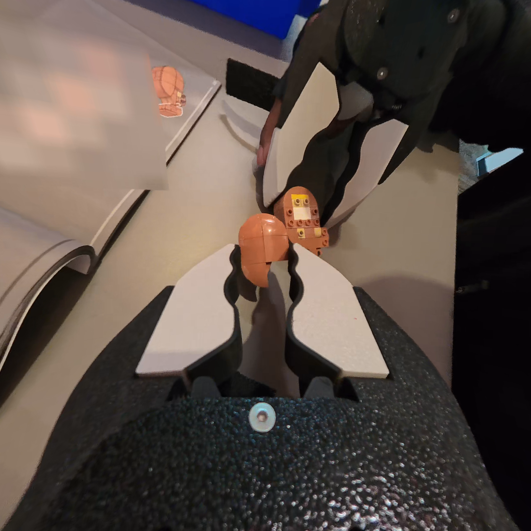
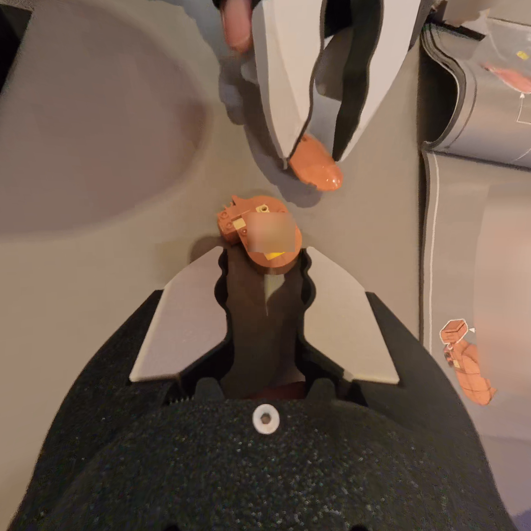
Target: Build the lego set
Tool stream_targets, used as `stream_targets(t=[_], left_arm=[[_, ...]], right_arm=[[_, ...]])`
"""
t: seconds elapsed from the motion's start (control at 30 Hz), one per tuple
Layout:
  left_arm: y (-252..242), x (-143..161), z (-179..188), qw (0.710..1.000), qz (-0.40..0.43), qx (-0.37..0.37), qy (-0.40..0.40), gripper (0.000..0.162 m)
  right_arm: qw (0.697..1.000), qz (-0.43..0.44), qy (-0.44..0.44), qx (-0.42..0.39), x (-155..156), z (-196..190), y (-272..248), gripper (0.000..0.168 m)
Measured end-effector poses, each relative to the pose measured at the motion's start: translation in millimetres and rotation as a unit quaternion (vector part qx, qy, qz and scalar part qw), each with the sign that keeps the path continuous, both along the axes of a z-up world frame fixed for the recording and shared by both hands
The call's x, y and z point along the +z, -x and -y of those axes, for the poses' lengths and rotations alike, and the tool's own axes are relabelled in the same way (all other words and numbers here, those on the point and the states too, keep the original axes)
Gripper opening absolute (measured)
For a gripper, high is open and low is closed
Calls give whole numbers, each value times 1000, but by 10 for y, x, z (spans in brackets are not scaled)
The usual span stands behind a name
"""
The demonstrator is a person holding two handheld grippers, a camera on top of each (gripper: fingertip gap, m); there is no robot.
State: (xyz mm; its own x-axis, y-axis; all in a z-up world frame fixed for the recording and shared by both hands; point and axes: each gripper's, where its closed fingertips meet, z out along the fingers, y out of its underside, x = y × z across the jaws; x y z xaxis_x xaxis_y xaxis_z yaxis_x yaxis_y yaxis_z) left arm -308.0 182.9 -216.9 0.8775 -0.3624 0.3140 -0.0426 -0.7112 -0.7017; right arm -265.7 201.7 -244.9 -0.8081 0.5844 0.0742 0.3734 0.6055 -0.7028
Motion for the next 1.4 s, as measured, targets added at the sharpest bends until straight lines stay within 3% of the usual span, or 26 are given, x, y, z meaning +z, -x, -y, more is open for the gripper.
stream_targets(t=[0.17, 0.4, 0.53, 0.7, 0.93, 1.13, 1.4], left_arm=[[-129, 89, -11, 1000, 3, -25, -14, 31], [-187, 140, -3, 999, 5, -30, -21, 31], [-208, 119, 7, 999, 13, -38, -18, 31], [-242, 134, 12, 999, 7, -44, -21, 31], [-272, 175, -50, 996, -63, -47, -38, 31], [-296, 180, -75, 992, -112, -51, -30, 31], [-370, 267, -74, 988, -136, -73, -18, 31]], right_arm=[[1000, -6, 4, 24, 6, -112, 28, 56], [993, -8, 22, 119, 47, -33, -19, 45], [993, 0, 13, 119, 14, -38, 30, 40], [996, -16, 8, 87, 21, -49, 86, 34], [1000, -12, 12, -5, 21, -7, 115, 33], [994, -10, 80, -71, 161, 69, 116, 33], [988, -50, 122, -80, 327, 123, 61, 33]])
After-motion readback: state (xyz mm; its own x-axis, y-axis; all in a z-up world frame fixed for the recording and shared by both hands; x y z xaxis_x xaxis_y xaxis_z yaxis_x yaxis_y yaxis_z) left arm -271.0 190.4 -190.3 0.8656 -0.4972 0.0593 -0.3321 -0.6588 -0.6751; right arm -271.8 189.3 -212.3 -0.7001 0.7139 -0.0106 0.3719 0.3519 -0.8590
